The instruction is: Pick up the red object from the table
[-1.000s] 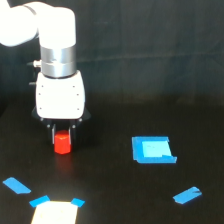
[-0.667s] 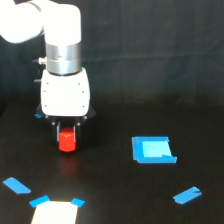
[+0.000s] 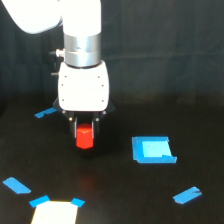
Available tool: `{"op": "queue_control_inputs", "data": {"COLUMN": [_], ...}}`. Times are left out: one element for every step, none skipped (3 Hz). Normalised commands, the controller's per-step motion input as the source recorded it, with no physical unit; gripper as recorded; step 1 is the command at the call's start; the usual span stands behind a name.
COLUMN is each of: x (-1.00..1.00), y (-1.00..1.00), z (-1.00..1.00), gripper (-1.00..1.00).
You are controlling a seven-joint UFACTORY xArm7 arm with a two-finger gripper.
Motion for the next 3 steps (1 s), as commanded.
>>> {"op": "queue_control_inputs", "data": {"x": [1.00,1.00,0.80], "y": [-0.41,-0.37,-0.35], "z": [1.00,0.99,0.88], "gripper": [-0.89,-0.73,-0.02]}}
